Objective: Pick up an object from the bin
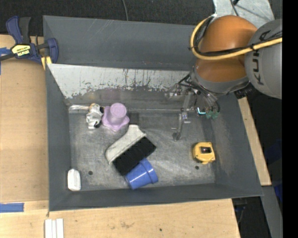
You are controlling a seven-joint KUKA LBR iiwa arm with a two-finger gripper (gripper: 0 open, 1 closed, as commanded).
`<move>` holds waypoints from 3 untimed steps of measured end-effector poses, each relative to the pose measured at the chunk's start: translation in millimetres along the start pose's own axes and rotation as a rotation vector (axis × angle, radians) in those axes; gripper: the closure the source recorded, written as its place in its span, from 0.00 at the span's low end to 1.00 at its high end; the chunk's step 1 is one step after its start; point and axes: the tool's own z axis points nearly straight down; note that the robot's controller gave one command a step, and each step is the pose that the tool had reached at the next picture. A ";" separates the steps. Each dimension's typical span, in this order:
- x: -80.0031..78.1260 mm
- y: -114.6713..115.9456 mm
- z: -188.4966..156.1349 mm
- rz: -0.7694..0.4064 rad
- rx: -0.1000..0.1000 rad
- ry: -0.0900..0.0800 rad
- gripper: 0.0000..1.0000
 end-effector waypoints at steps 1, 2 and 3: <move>-1.7 0.0 -4.2 0.000 0.000 -0.008 0.00; 3.7 17.4 9.8 -0.051 0.003 -0.011 0.00; 13.9 46.4 17.2 -0.064 -0.001 -0.004 0.00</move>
Offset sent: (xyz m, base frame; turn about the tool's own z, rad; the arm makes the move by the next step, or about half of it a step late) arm -0.0166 0.0572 -0.0392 -0.1509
